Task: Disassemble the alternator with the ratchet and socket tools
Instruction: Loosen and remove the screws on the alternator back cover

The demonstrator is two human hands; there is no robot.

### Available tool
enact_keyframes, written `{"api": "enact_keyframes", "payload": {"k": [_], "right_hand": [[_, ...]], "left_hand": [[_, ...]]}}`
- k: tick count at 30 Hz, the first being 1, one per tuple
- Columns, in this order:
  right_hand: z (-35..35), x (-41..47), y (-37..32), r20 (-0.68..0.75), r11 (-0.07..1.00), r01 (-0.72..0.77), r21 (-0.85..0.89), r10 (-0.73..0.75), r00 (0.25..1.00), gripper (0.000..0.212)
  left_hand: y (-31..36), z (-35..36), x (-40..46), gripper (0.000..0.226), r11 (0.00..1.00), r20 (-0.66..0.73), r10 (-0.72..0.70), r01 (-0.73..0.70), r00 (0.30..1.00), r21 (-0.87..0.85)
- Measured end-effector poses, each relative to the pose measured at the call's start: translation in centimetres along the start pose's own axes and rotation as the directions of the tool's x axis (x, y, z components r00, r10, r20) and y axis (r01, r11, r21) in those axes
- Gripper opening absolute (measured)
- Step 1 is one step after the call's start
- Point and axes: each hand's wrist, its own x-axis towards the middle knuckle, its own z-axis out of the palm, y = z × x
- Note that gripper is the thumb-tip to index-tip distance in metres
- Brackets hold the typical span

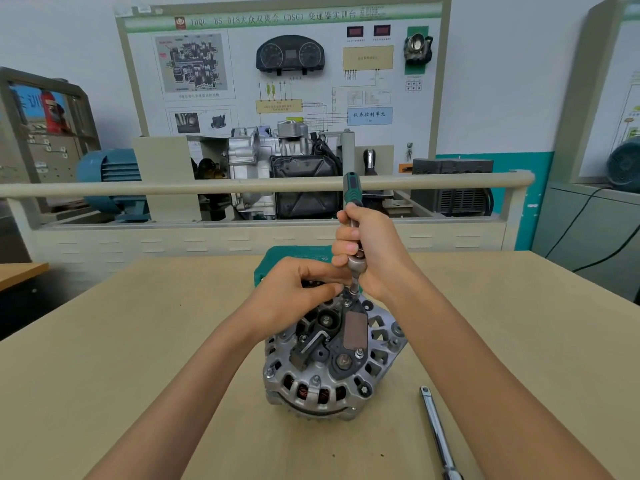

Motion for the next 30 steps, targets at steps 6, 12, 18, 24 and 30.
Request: {"api": "enact_keyframes", "payload": {"k": [6, 12, 18, 24, 30], "right_hand": [[0.0, -0.1, -0.6, 0.015, 0.999, 0.018, 0.036, -0.018, 1.0, 0.03], [0.2, 0.1, -0.3, 0.01, 0.999, 0.008, 0.038, -0.009, 1.0, 0.031], [0.3, 0.2, -0.1, 0.006, 0.999, 0.025, -0.041, -0.025, 1.0, 0.031], [-0.1, 0.9, -0.7, 0.239, 0.981, -0.117, -0.153, 0.151, 0.959, 0.028], [-0.2, 0.7, -0.9, 0.4, 0.953, -0.203, -0.227, 0.281, 0.872, 0.027]], "left_hand": [[0.0, -0.1, 0.0, 0.027, 1.0, 0.016, -0.008, 0.009, 1.0, -0.007], [0.0, 0.0, 0.0, 0.026, 1.0, 0.0, -0.019, 0.019, 1.0, -0.003], [0.1, 0.0, -0.1, 0.028, 1.0, 0.004, -0.023, 0.023, 1.0, -0.009], [0.3, 0.0, -0.1, 0.027, 0.999, 0.053, -0.032, 0.031, 0.998, 0.007], [0.2, 0.2, 0.1, 0.02, 0.999, 0.049, -0.026, 0.028, 0.998, -0.042]]}}
